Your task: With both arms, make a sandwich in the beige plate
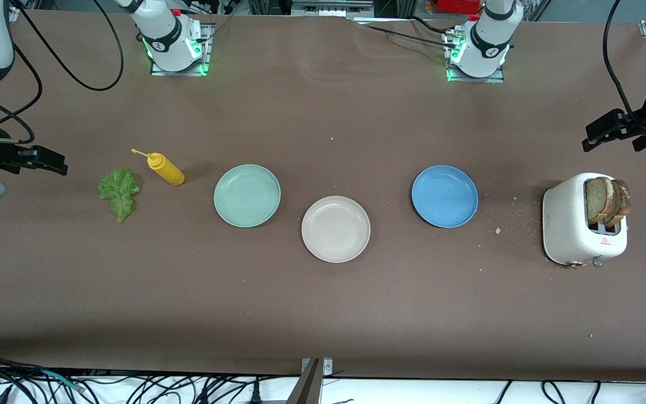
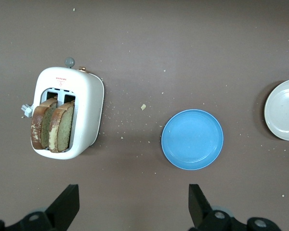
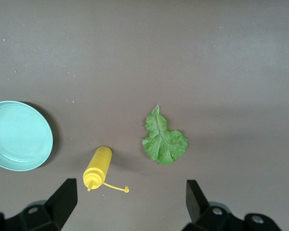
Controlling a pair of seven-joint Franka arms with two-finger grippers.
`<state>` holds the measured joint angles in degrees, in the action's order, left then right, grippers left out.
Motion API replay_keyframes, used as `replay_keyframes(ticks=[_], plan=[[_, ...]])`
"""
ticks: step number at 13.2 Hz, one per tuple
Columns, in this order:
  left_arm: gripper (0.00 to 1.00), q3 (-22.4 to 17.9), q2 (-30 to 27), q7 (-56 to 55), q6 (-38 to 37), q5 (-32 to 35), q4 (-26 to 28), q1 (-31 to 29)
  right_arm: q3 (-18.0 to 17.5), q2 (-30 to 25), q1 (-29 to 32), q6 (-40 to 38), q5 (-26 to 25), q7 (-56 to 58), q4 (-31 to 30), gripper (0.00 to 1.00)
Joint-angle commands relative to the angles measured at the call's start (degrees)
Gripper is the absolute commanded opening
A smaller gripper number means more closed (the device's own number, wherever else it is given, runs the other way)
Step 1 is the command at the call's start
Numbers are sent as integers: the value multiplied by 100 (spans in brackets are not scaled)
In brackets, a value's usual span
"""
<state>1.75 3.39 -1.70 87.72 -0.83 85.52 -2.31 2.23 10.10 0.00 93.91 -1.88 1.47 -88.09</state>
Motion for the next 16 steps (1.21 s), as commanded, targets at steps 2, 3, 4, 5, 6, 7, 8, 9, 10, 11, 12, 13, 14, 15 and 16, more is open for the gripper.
replay_keyframes(ticks=[2,3,4,5,6,7,8,9,10,11,12,13,14,15,16], plan=[[100,53,-93,3,34,154,61,-15,-3,-61,27,22,118,-51,-59,100],[100,53,-93,3,34,154,61,-15,-3,-61,27,22,118,-42,-59,100],[100,53,-93,3,34,154,61,-15,-3,-61,27,13,118,-51,-59,100],[100,53,-93,3,34,154,61,-15,-3,-61,27,22,118,-42,-59,100],[100,53,-93,3,34,154,61,-15,-3,-61,27,22,118,-51,-59,100],[100,53,-93,3,34,154,61,-15,-3,-61,27,22,118,-51,-59,100],[100,53,-93,3,34,154,61,-15,-3,-61,27,22,118,-42,-59,100],[100,53,-93,3,34,154,61,-15,-3,-61,27,13,118,-51,-59,100],[100,53,-93,3,34,154,61,-15,-3,-61,27,22,118,-42,-59,100],[100,53,-93,3,34,154,61,-15,-3,-61,27,22,118,-42,-59,100],[100,53,-93,3,34,154,61,-15,-3,-61,27,22,118,-51,-59,100],[100,53,-93,3,34,154,61,-15,-3,-61,27,22,118,-51,-59,100],[100,53,-93,3,34,154,61,-15,6,-61,27,22,118,-42,-59,100],[100,53,-93,3,34,154,61,-15,6,-61,27,22,118,-51,-59,100],[100,53,-93,3,34,154,61,-15,-3,-61,27,22,118,-42,-59,100]])
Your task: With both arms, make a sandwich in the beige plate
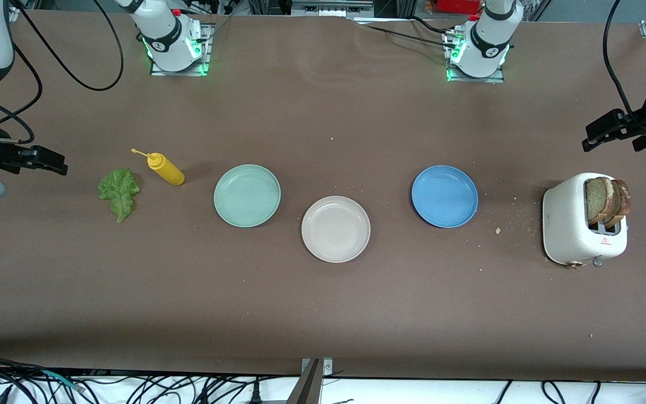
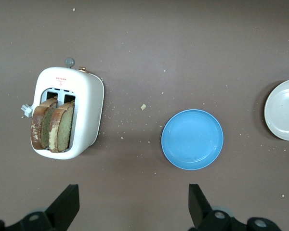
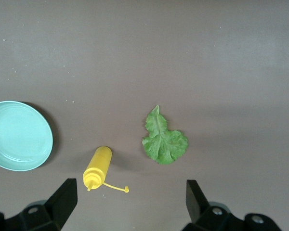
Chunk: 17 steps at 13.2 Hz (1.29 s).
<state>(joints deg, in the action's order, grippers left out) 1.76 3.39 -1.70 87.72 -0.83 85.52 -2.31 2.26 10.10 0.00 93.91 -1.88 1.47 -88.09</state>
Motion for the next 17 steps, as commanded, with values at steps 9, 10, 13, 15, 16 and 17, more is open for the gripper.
replay_keyframes(ticks=[9,10,13,15,16,17], plan=[[100,53,-93,3,26,154,61,-15,-6,-61,27,22,117,-41,-59,100],[100,62,-101,-6,25,154,61,-15,2,-61,27,22,117,-50,-59,100],[100,62,-102,12,25,154,79,-15,2,-61,27,22,117,-50,-59,100],[100,27,-84,29,43,223,131,-24,-6,-61,27,22,117,-41,-59,100],[100,27,-58,125,69,372,149,-24,2,-61,27,22,117,-41,-59,100],[100,18,-23,265,104,399,175,-33,-6,-61,27,22,117,-41,-59,100]])
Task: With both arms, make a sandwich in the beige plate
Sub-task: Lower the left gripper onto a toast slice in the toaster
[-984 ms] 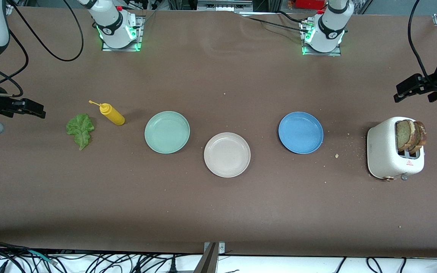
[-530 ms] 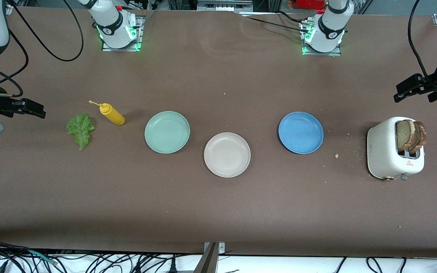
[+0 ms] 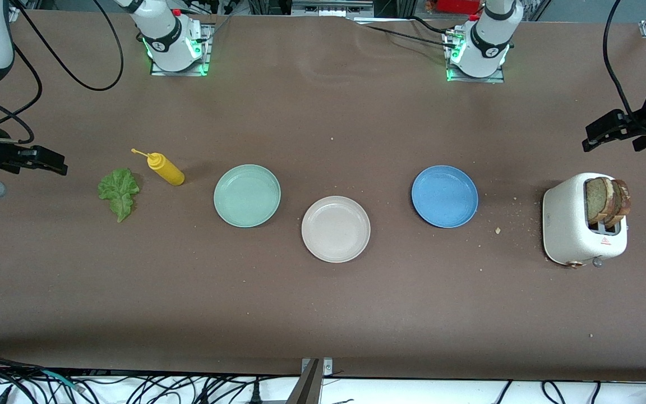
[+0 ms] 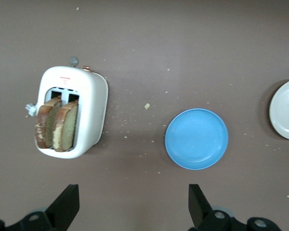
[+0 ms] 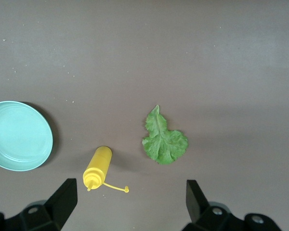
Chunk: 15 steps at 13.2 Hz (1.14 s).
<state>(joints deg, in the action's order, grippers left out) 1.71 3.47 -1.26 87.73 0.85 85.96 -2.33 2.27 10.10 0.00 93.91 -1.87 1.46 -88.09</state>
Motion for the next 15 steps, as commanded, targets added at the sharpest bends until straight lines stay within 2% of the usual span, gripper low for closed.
replay_keyframes(ticks=[1,8,11,15], plan=[[100,5,13,301,139,231,210,-65,2,-61,27,22,117,-41,-59,100],[100,14,31,934,1394,223,1211,-575,2,-61,27,22,117,-49,-59,100],[100,14,31,1303,2246,196,1817,-794,2,-61,27,22,117,-41,-59,100],[100,14,171,1611,3073,188,2354,-997,2,-61,27,22,117,-41,-59,100]])
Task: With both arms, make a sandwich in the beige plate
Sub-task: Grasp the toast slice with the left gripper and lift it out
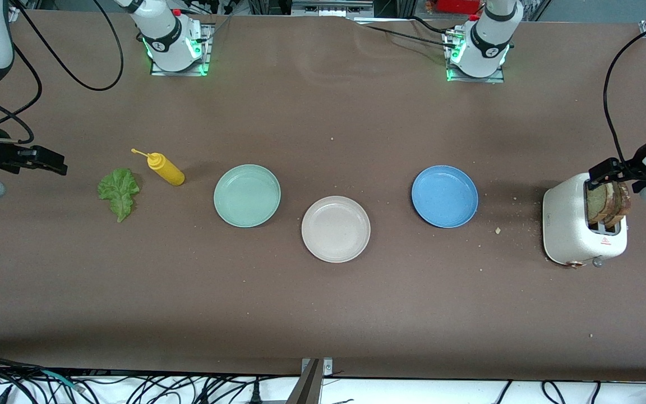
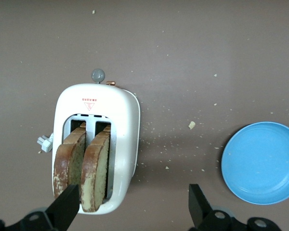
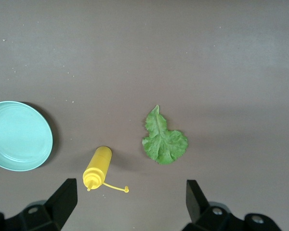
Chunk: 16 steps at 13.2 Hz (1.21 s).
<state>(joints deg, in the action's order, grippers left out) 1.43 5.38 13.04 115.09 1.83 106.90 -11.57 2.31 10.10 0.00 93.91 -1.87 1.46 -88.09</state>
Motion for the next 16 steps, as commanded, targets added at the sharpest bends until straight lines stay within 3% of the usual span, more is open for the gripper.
replay_keyframes(ticks=[1,7,12,13,14,16], plan=[[100,42,42,190,522,89,366,-143,-2,-61,27,22,116,-49,-59,100],[99,42,525,1050,787,80,384,-372,-2,-61,27,22,116,-49,-59,100],[98,42,684,1069,849,54,402,-504,-2,-61,27,22,116,-40,-59,100],[85,42,710,1069,849,54,437,-504,-2,-61,27,22,116,-49,-59,100],[61,42,719,1069,849,54,463,-522,-2,-61,27,22,116,-49,-59,100],[22,42,719,1122,770,124,472,-522,-2,-61,27,22,116,-40,-59,100]])
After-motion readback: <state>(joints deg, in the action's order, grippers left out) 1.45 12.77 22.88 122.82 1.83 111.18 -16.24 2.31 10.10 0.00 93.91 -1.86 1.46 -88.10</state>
